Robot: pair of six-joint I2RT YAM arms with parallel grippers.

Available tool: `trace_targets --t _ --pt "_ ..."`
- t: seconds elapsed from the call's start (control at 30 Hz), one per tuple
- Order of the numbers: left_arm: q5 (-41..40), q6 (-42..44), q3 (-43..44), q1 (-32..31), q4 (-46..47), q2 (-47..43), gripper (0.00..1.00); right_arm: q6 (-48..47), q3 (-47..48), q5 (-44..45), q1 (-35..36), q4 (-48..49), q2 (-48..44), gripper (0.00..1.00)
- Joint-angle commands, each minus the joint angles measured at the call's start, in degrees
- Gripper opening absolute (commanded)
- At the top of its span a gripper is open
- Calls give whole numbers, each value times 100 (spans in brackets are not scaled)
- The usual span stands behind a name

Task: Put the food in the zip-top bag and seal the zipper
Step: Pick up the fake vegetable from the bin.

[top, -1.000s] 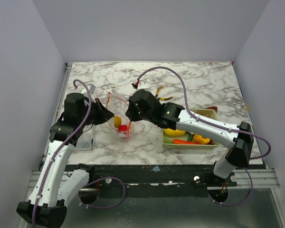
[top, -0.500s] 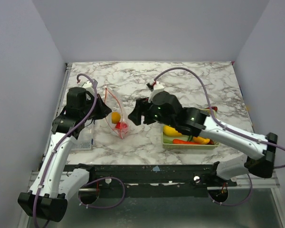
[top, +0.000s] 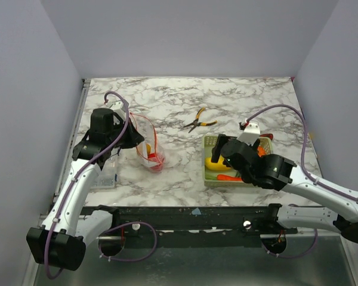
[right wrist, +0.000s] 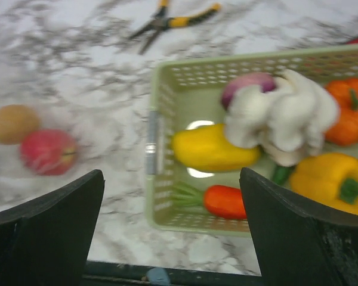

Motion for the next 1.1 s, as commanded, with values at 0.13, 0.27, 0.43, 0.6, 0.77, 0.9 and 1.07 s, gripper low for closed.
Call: trace_targets --t 0.13,0.27,0.43,0.6,0.77,0.9,1.07 --pt "206 114 -221 24 276 -188 0 1805 -603 756 -1099 -1921 -224 100" --pt "285 96 -235 19 292 -204 0 1598 -1208 325 -2003 -1414 -555 100" --pt "313 104 -323 22 304 -280 0 1362 -1747 -346 -2770 -753 -881 100" --pt "296 105 -340 19 289 -323 0 1175 -2181 -799 -3388 -219 -893 100" --pt "199 122 -368 19 278 -394 0 1093 -2358 -1152 -3746 21 -836 100" --pt "220 122 -377 19 290 -404 0 1224 -2450 -1312 -3779 43 -854 100" --pt "262 107 -372 19 288 -378 0 1564 -2712 -1602 -3781 -43 -1101 98"
